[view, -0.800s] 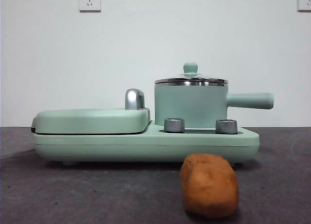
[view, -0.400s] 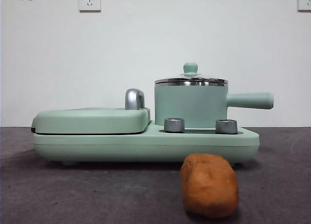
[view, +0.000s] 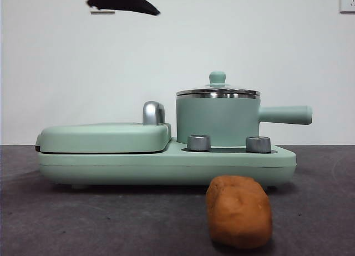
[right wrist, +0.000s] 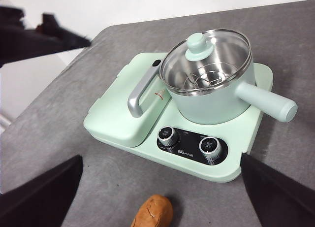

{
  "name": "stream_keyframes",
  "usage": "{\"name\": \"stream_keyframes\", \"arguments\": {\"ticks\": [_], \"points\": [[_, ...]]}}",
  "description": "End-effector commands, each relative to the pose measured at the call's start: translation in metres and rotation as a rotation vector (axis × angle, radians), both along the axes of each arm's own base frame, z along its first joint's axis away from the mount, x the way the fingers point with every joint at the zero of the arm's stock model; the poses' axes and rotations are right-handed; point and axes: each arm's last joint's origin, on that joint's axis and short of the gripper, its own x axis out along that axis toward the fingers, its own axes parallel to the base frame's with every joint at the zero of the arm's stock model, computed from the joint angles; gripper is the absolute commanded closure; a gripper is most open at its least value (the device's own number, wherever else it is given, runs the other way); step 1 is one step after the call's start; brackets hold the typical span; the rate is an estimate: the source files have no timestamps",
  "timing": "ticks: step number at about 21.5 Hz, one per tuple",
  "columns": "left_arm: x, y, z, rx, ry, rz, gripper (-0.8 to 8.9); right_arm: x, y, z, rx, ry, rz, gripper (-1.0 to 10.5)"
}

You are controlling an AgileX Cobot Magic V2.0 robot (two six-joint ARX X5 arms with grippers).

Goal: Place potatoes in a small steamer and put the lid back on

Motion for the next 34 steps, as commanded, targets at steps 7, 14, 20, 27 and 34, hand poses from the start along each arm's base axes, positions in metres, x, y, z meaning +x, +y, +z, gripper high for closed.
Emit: {"name": "stream_keyframes", "arguments": {"ticks": [7, 14, 20, 27, 34], "points": [[0.060, -0.054, -0.003, 0.148, -0.106, 0.092, 3.98, 0.000, 0.000, 0.006, -0.008, -0.027, 0.005, 4.4], [0.096, -0.087, -0.025, 0.206, -0.121, 0.098, 3.98, 0.000, 0.000, 0.006, -0.008, -0.027, 0.005, 4.4], [0.104, -0.107, -0.051, 0.299, -0.198, 0.031, 4.00, 0.000, 0.000, 0.006, -0.008, -0.027, 0.005, 4.4], [0.108, -0.119, -0.062, 0.301, -0.226, 0.036, 4.11, 0.000, 0.000, 0.006, -0.008, -0.026, 0.005, 4.4], [0.113, -0.122, -0.075, 0.312, -0.209, 0.033, 4.14, 0.000, 0.000, 0.006, -0.008, -0.027, 0.005, 4.4]]}}
